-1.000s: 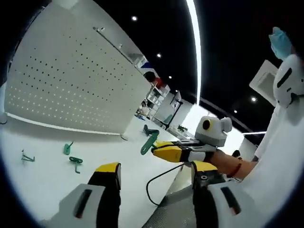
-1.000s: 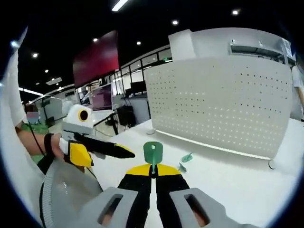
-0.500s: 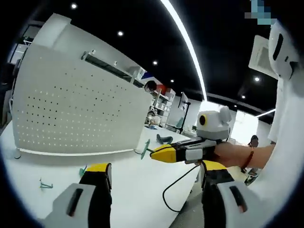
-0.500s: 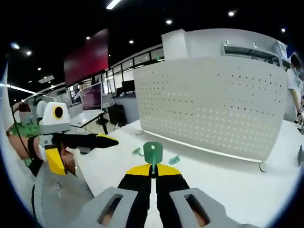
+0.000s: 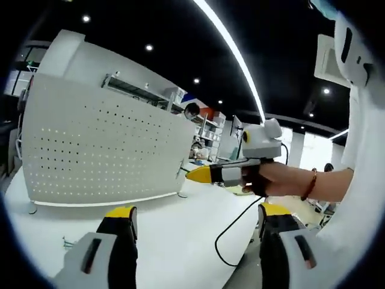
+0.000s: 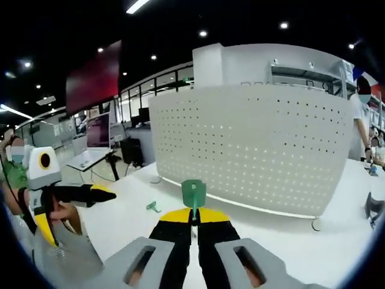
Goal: Insert the hook assembly into the mounting plate slot until the hook locks in place.
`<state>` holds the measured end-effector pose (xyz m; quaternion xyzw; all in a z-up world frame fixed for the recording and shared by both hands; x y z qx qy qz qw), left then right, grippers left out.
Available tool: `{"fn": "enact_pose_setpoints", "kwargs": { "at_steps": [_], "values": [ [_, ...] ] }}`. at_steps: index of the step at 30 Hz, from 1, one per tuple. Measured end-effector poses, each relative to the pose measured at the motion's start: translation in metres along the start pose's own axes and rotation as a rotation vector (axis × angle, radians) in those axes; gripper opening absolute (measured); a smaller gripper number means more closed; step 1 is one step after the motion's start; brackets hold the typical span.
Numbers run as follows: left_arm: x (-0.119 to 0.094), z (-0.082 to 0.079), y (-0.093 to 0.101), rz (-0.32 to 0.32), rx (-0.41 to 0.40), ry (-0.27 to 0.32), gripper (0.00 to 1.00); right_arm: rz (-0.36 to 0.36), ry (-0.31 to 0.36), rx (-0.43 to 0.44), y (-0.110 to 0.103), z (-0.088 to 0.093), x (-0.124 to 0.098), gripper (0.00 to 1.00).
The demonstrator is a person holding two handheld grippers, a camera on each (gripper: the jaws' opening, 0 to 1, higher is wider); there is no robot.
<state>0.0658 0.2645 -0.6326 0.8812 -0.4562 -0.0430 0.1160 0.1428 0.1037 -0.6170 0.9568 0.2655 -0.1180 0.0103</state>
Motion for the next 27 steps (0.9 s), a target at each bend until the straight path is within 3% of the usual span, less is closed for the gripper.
{"fn": "enact_pose_setpoints", "kwargs": {
  "at_steps": [14,27],
  "values": [
    [-0.015,-0.005,-0.005,-0.039,0.034,0.006,0.87,0.088,0.041,-0.013,0.031,-0.04,0.013,0.01],
    [-0.025,-0.007,-0.002,-0.061,0.061,0.02,0.89,0.157,0.058,-0.005,0.042,-0.071,0.027,0.01]
  ]
}}
Point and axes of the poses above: the point that each gripper's makers call its tool centre point, and the gripper's own axes: x roughly forward along the fingers, y roughly to its right, z roughly out of its underside, the point moved 5 cm from there along -x, roughly backward along the fingers, and after that the axes turned 4 degrees about y, right-handed, at the moved point
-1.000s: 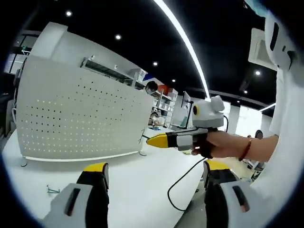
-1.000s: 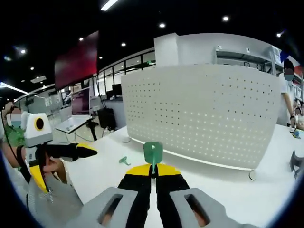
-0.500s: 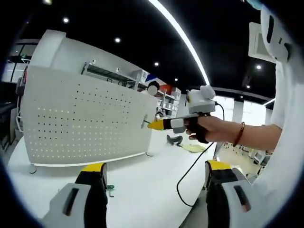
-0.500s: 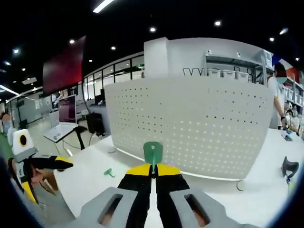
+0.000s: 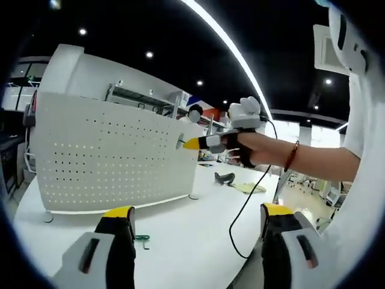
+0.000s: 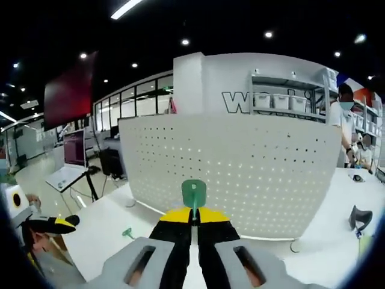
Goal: Insert the hook assembly into the mounting plate slot until the hook locks in place.
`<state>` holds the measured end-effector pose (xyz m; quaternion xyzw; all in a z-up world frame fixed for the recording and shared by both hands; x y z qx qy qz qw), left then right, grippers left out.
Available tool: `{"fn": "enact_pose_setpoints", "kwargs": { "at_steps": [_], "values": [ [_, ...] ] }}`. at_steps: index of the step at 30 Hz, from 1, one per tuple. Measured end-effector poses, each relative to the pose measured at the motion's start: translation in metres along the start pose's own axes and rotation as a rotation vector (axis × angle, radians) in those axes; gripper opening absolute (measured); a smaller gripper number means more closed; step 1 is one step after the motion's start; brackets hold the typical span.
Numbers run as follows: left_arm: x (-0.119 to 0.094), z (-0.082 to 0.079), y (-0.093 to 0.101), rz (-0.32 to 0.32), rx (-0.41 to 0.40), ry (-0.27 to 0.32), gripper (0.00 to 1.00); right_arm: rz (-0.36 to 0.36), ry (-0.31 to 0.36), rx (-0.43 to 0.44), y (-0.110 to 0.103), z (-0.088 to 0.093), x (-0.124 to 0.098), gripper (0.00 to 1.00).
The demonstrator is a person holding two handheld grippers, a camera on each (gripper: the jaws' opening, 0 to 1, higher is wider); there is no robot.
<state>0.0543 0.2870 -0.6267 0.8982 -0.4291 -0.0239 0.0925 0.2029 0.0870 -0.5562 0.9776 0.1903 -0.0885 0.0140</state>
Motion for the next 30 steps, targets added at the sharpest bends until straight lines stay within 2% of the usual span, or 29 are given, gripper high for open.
{"fn": "enact_pose_setpoints", "kwargs": {
  "at_steps": [6,10,13,15,17,20,30],
  "values": [
    [-0.004,-0.003,-0.003,-0.009,0.008,0.011,0.9,0.039,0.002,0.002,0.003,-0.011,0.011,0.01],
    [-0.005,-0.004,-0.005,-0.012,0.018,0.021,0.9,0.053,0.014,0.041,0.004,-0.015,0.017,0.01],
    [-0.005,-0.004,-0.006,-0.013,0.02,0.023,0.9,0.063,0.004,0.04,0.004,-0.016,0.022,0.01],
    [-0.004,-0.005,-0.007,-0.013,0.018,0.03,0.9,0.079,0.012,0.068,0.007,-0.019,0.026,0.01],
    [-0.004,-0.006,-0.008,-0.015,0.014,0.034,0.9,0.092,0.003,0.049,0.009,-0.021,0.029,0.01],
    [-0.004,-0.007,-0.01,-0.018,0.01,0.048,0.9,0.103,0.012,0.07,0.017,-0.027,0.037,0.01],
    [-0.002,-0.002,-0.024,-0.011,0.021,0.016,0.91,0.146,0.015,0.058,0.028,-0.039,0.057,0.01]
  ]
}}
Point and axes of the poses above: the point that each gripper's makers call its tool centre point, and the gripper's own axes: x roughly forward along the fingers, y roughly to its right, z roughly out of its underside, the point moved 5 cm from there along -x, roughly backward along the fingers, and after that the axes turned 4 degrees about y, right-handed, at the moved point
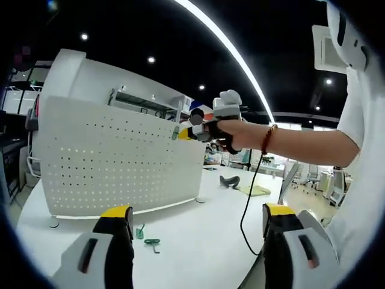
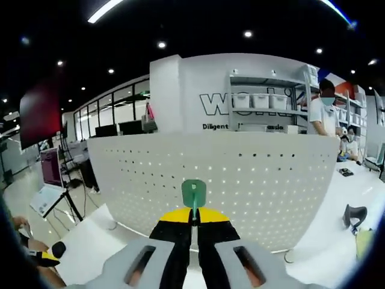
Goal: Insert the hook assembly into the mounting plate slot until the hook locks in place.
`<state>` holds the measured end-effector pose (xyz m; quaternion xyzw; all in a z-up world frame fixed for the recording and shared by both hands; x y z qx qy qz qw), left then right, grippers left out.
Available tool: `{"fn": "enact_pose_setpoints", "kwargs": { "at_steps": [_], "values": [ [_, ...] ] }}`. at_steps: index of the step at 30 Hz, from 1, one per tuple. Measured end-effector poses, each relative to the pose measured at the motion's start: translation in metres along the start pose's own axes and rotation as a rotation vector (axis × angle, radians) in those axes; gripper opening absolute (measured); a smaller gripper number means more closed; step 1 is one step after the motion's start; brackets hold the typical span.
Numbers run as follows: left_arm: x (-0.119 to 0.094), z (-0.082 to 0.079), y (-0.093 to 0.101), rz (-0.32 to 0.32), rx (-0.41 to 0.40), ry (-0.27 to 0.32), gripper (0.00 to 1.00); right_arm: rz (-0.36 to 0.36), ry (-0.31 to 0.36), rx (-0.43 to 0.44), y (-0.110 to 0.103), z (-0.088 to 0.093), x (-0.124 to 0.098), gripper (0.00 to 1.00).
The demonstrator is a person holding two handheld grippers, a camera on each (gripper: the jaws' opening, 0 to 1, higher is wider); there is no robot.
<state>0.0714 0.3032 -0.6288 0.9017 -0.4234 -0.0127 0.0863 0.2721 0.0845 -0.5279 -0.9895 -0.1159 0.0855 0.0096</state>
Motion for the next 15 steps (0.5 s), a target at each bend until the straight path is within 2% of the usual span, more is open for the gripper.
{"fn": "enact_pose_setpoints", "kwargs": {
  "at_steps": [9,15],
  "values": [
    [0.006,0.002,-0.008,0.018,-0.009,-0.008,0.91,0.024,0.004,0.005,0.003,-0.009,0.024,0.01],
    [0.007,0.005,-0.013,0.025,-0.017,-0.016,0.91,0.044,-0.008,0.004,0.011,-0.008,0.035,0.01]
  ]
}}
Point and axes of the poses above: the point that each gripper's makers call its tool centre point, and the gripper's own axes: x roughly forward along the fingers, y roughly to its right, z roughly out of its underside, the point moved 5 cm from there along -x, roughly backward along the fingers, and after that the axes turned 4 degrees about y, right-handed, at the moved point
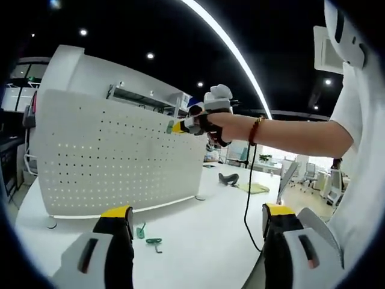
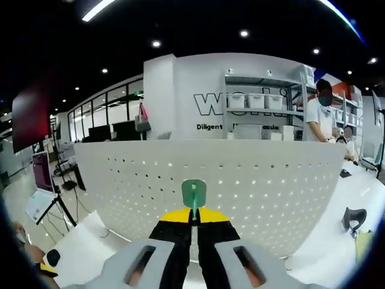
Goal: Insert the hook assembly into the mounting plate slot until the hook locks in place.
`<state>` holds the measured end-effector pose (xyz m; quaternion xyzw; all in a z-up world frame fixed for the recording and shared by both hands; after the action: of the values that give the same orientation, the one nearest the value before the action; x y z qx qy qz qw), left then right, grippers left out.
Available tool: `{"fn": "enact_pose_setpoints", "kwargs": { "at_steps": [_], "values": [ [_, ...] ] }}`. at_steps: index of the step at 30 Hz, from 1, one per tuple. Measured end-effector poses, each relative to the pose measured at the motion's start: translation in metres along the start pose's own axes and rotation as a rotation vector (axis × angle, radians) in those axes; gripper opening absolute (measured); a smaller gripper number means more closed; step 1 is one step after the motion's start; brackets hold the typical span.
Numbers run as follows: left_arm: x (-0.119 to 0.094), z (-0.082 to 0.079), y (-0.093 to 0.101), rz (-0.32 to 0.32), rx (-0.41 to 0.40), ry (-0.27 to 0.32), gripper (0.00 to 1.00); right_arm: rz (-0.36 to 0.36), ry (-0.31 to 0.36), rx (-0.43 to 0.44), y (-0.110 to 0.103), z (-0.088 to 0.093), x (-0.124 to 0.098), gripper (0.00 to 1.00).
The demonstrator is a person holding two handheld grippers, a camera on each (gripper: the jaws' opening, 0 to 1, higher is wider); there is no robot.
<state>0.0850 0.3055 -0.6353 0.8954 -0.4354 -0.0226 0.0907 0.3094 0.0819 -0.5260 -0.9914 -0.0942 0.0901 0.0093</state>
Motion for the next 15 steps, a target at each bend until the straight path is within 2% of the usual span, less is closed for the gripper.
{"fn": "enact_pose_setpoints", "kwargs": {
  "at_steps": [15],
  "values": [
    [-0.002,-0.005,-0.008,-0.005,0.009,0.002,0.91,0.021,-0.017,-0.008,0.002,-0.004,0.026,0.01]
  ]
}}
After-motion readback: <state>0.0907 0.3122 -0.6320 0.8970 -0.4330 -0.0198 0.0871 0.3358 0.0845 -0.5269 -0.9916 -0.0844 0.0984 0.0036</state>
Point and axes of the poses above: the point that each gripper's makers call its tool centre point, and the gripper's own axes: x roughly forward along the fingers, y roughly to its right, z roughly out of its underside, the point moved 5 cm from there along -x, roughly backward along the fingers, and after that the axes turned 4 degrees about y, right-handed, at the moved point
